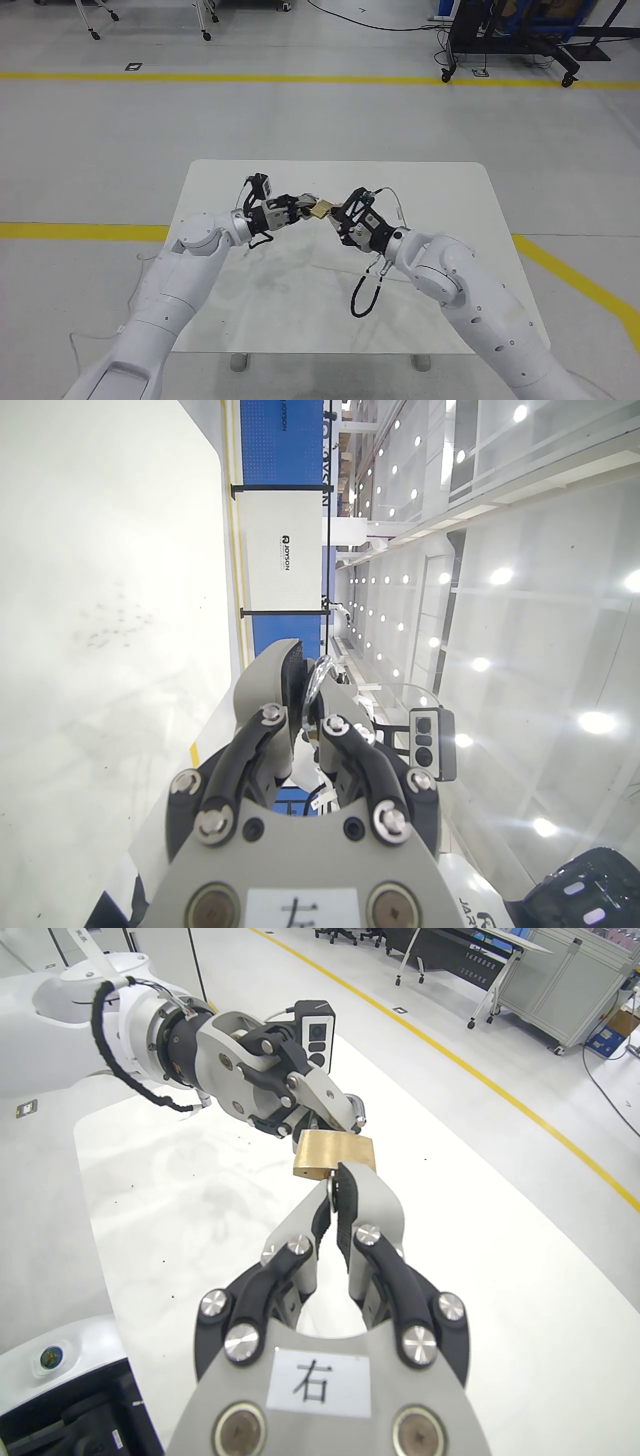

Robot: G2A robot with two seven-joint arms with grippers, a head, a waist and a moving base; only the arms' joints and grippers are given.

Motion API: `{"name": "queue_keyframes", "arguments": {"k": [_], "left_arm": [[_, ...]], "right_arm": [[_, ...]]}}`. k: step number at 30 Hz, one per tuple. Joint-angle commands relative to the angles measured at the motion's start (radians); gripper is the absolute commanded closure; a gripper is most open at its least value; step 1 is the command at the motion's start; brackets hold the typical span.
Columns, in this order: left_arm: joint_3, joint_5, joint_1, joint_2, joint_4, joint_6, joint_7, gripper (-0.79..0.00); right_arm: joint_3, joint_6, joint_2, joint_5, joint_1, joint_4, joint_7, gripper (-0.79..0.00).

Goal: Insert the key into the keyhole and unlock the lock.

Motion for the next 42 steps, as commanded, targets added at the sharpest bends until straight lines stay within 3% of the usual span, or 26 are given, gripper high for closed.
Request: {"name": "queue_keyframes", "arguments": {"k": [1,6,12,18,22,23,26,27,29,34,38,42], "left_arm": [[0.000,-0.003,0.000,0.000,0.003,0.014,0.004,0.000],[0.017,0.024,0.007,-0.003,-0.003,0.056,0.033,0.000],[0.125,0.262,-0.006,-0.011,-0.063,0.124,0.098,0.000],[0.252,0.416,-0.069,-0.040,-0.031,0.188,0.096,0.000],[0.320,0.437,-0.104,-0.072,0.041,0.150,0.111,0.000],[0.334,0.431,-0.110,-0.081,0.059,0.140,0.119,-0.049],[0.374,0.451,-0.139,-0.106,0.117,0.139,0.148,-0.339],[0.380,0.445,-0.146,-0.113,0.132,0.133,0.152,-0.388],[0.385,0.435,-0.161,-0.124,0.160,0.127,0.158,-0.785],[0.377,0.425,-0.185,-0.135,0.202,0.118,0.168,-0.785],[0.270,0.230,-0.160,-0.130,0.181,0.062,0.197,-0.785],[0.196,0.244,-0.141,-0.102,0.099,-0.015,0.204,-0.785]], "right_arm": [[0.012,-0.004,0.002,-0.007,-0.009,-0.011,-0.002,-0.785],[0.125,-0.019,0.020,0.016,-0.065,-0.064,-0.047,-0.785],[0.404,-0.062,0.054,0.087,-0.227,-0.169,-0.110,-0.785],[0.404,-0.062,0.054,0.087,-0.227,-0.169,-0.110,-0.785],[0.404,-0.062,0.054,0.087,-0.227,-0.169,-0.110,-0.785],[0.404,-0.062,0.054,0.087,-0.227,-0.169,-0.110,-0.785],[0.404,-0.062,0.054,0.087,-0.227,-0.169,-0.110,-0.785],[0.404,-0.062,0.054,0.087,-0.227,-0.169,-0.110,-0.785],[0.404,-0.062,0.054,0.087,-0.227,-0.169,-0.110,-0.785],[0.404,-0.062,0.054,0.087,-0.227,-0.169,-0.110,-0.785],[0.404,-0.062,0.054,0.087,-0.227,-0.169,-0.110,-0.785],[0.406,-0.043,0.053,0.083,-0.229,-0.151,-0.123,-0.785]]}}
